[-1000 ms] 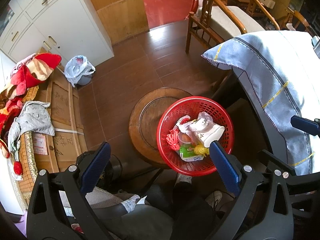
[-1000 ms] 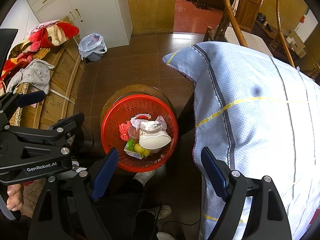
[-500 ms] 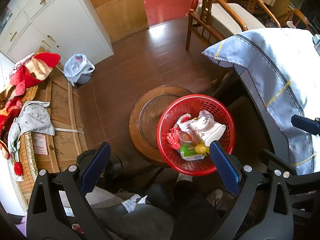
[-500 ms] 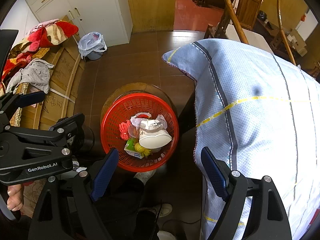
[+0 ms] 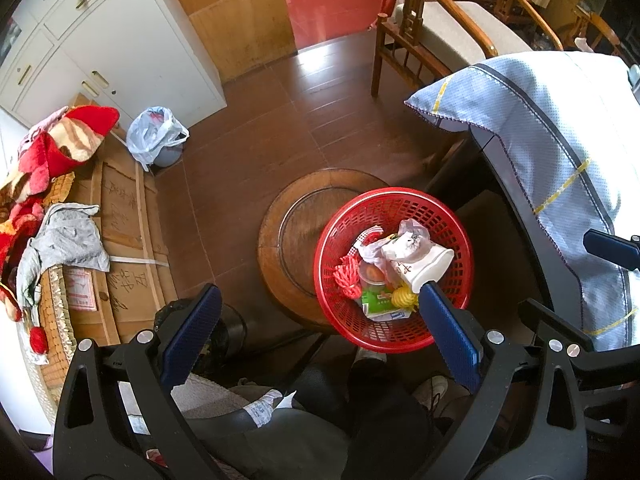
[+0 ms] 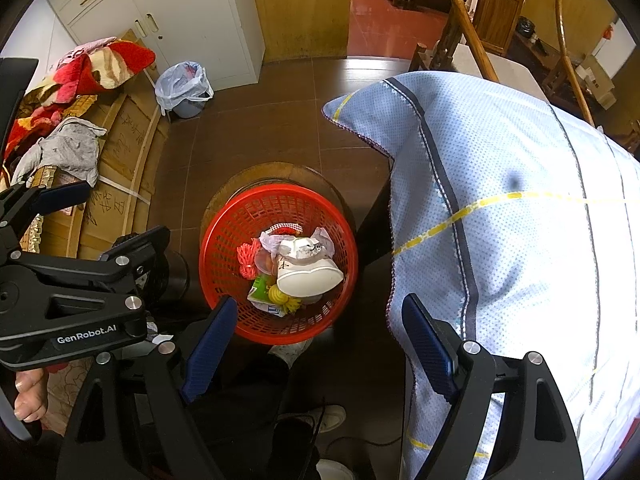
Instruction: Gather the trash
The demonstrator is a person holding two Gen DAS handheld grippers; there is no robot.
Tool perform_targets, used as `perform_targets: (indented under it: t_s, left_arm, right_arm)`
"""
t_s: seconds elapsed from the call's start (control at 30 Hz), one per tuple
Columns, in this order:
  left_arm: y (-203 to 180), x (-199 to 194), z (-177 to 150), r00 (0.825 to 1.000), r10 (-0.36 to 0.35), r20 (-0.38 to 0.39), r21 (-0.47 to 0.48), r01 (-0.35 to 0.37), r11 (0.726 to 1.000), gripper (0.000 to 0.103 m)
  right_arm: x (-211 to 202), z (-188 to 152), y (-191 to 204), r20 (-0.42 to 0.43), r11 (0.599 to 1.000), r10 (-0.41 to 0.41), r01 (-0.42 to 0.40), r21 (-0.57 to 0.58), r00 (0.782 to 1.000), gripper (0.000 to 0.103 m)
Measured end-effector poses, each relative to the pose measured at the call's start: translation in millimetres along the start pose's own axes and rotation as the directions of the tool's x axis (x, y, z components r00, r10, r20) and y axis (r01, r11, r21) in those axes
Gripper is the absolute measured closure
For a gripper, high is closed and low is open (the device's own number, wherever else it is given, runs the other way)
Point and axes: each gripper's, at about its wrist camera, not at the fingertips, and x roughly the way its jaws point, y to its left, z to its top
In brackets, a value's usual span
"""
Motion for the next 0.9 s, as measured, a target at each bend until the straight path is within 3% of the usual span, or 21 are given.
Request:
perform_targets:
  t_s: [0.9]
  left_arm:
    - [-4, -15, -7, 0.999, 0.033, 0.027, 0.008, -0.034, 0.999, 0.008]
  right_arm:
    - [-8, -12, -8, 0.011, 0.998, 0.056, -0.057, 0.02, 0.998, 0.02]
